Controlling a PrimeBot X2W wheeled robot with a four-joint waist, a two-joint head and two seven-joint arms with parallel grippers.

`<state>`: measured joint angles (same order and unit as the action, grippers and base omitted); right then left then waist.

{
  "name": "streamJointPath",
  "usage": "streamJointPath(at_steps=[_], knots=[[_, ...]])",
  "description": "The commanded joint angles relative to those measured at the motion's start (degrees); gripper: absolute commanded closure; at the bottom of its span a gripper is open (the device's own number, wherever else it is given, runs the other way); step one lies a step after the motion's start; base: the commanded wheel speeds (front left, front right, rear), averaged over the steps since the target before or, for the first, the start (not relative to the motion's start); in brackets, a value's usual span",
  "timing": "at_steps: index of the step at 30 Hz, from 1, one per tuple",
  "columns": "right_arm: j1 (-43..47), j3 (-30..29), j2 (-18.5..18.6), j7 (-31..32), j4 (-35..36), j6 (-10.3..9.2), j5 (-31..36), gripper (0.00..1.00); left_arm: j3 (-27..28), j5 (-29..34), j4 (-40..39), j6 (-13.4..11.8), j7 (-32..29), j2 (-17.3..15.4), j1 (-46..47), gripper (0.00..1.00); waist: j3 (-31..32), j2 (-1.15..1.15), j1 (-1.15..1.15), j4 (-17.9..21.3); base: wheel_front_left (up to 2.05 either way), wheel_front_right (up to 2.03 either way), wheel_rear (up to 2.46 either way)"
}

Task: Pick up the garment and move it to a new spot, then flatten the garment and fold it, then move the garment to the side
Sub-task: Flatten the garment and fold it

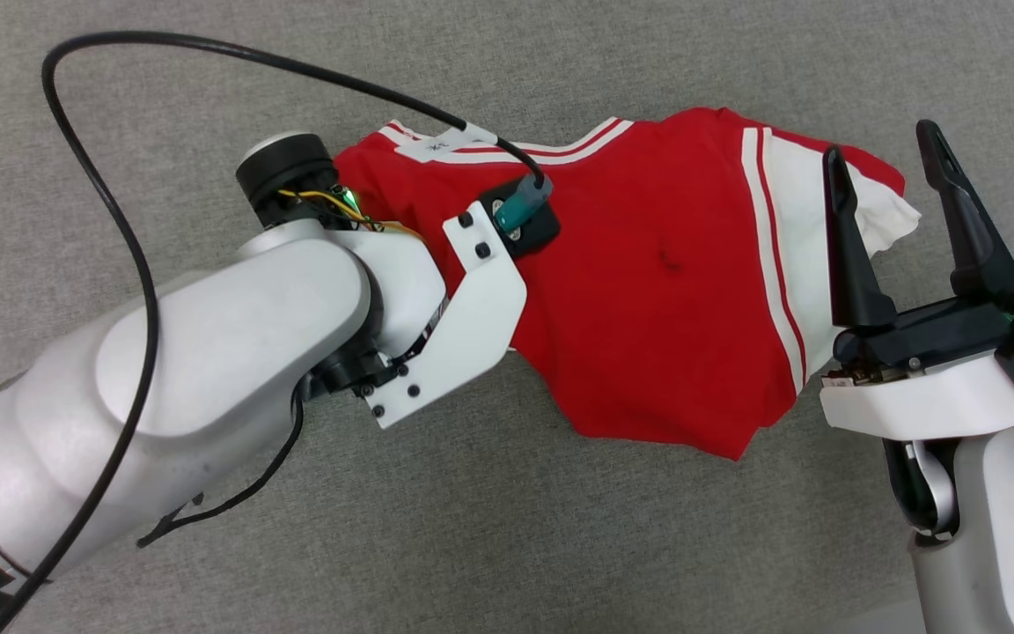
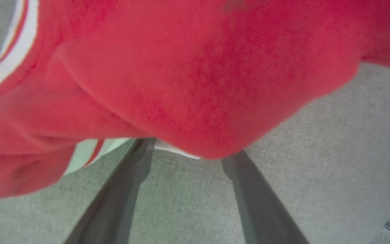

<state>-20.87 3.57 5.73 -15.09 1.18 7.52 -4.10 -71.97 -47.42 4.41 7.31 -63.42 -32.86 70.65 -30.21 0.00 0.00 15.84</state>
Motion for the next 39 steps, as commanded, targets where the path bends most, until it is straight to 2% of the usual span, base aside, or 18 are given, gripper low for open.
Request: streamJointPath(at_steps=[1,8,12,17,23,27,30,31,35,39], knots=[[-0.8,-0.1,-0.3,-0.1,-0.2,-0.06,0.2,0.0,-2.6,-0.1,1.2,0.1,-1.4,-0.8,-5.1,1.0,0.0,0.0,0.0,-0.1,0.0,0.0,0.0],[-0.2,-0.9,0.3,-0.1,-0.9,-0.06,0.7,0.0,-1.8,-0.6,-0.4,0.1,5.2,-1.2,-3.2,1.0,3.8,0.0,0.0,-2.8,0.0,0.0,0.0],[1.7,-1.9,1.0,-0.1,-1.5,-0.06,0.8,0.0,-1.4,-2.5,-2.4,0.1,10.6,-3.5,-2.3,1.0,7.5,0.0,0.0,-5.9,0.0,0.0,0.0],[3.8,-2.7,1.3,-0.1,-2.0,-0.06,0.8,0.0,-1.5,-5.8,-3.7,0.1,14.3,-11.5,-3.7,1.0,11.0,0.0,0.0,-9.1,0.0,0.0,0.0],[5.3,-3.1,1.6,-0.1,-2.2,-0.06,0.9,0.0,-1.5,-8.9,-2.3,-0.3,15.5,-21.1,-8.6,1.0,12.8,0.0,0.0,-11.1,0.0,0.0,0.0],[5.8,-3.1,2.3,-0.1,-2.9,-0.06,0.4,0.0,-1.4,-10.4,-0.2,-2.1,16.2,-25.2,-13.2,1.0,13.1,0.0,0.0,-11.4,0.0,0.0,0.0],[6.1,-3.2,2.8,-0.1,-3.9,-0.06,0.2,0.0,-1.1,-12.7,2.4,-4.3,18.8,-26.1,-17.8,0.98,13.3,0.0,0.0,-11.3,0.0,0.0,0.0],[6.2,-3.2,2.8,-0.1,-4.1,-0.06,0.2,0.0,-0.7,-12.7,2.6,-4.8,20.5,-25.6,-18.3,0.0,13.5,0.0,0.0,-11.4,0.0,0.0,0.0],[6.8,-3.3,3.2,-0.1,-5.1,-0.06,-0.1,0.0,1.3,-12.1,3.3,-7.0,28.1,-24.1,-19.8,0.0,15.2,0.0,0.0,-11.4,0.0,0.0,0.0],[7.5,-3.7,3.4,-0.1,-5.6,-0.06,-0.4,0.0,3.2,-11.3,1.7,-7.8,33.9,-23.9,-19.8,0.0,17.3,0.0,0.0,-11.6,0.0,0.0,0.0]])
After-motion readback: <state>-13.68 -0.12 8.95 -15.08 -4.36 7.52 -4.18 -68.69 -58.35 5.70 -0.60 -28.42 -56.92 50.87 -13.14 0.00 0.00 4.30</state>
